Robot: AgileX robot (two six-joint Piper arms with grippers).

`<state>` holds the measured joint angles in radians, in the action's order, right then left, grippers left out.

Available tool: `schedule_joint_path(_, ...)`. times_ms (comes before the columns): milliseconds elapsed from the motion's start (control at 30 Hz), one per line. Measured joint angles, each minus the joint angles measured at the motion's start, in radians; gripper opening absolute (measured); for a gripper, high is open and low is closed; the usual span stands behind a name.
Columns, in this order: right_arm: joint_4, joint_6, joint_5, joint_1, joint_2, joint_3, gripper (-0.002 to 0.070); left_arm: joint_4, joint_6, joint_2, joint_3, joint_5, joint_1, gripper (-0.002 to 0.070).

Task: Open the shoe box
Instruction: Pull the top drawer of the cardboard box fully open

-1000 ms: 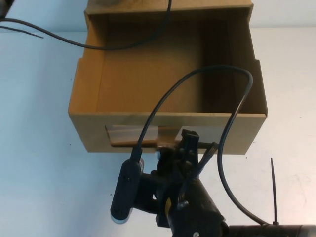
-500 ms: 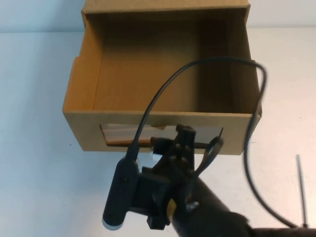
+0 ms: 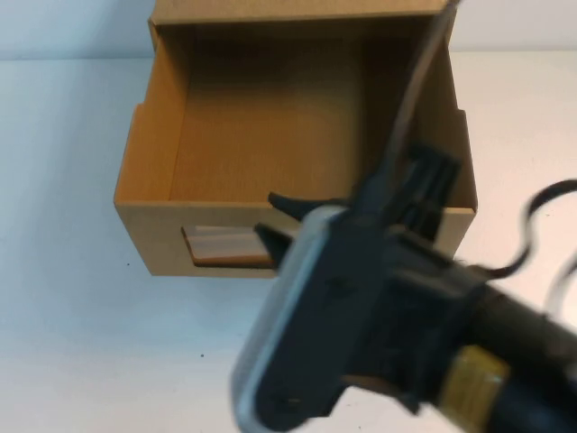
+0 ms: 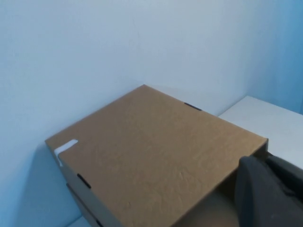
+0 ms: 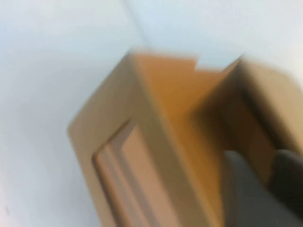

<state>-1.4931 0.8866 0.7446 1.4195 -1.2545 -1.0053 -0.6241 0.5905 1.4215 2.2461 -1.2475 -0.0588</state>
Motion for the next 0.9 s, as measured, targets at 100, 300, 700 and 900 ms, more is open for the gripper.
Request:
schedule_joint_path(100, 0.017, 0.0, -0.057, 0.006, 0.098, 0.002, 0.0039, 0.031, -0.016, -0.105, -0.121, 0.013, 0.0, -0.0006)
schedule_joint_path(300, 0.155, 0.001, -0.175, 0.006, 0.266, 0.012, -0.0007, 0.036, -0.034, -0.346, -0.453, 0.055, 0.0, -0.0006)
schedule_joint_path(700, 0.319, -0.145, -0.075, 0.011, 0.542, 0.116, -0.0012, 0.022, 0.056, -1.001, -1.277, 0.193, 0.0, -0.0006)
schedule_joint_path(900, 0.399, -0.147, 0.235, 0.011, 0.674, 0.116, -0.0013, 0.096, 0.061, -1.117, -1.46, 0.258, -0.038, -0.0006)
